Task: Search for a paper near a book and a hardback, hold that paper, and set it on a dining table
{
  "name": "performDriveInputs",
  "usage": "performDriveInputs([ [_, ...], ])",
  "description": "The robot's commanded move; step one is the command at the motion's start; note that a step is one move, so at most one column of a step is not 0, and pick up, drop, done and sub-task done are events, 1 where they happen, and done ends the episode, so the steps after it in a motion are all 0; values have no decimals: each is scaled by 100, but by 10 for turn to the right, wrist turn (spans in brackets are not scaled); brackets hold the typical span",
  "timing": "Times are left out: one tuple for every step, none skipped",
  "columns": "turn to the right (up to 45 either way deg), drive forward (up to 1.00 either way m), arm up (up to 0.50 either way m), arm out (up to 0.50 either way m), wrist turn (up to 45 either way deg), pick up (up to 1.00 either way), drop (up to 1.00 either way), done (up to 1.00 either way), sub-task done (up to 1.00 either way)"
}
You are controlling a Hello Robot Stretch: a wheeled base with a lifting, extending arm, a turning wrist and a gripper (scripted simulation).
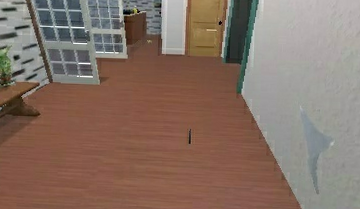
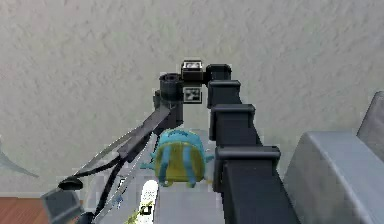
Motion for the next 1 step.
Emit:
performDriveInputs([
  [0, 0, 0, 0, 450, 0, 0, 0, 0],
])
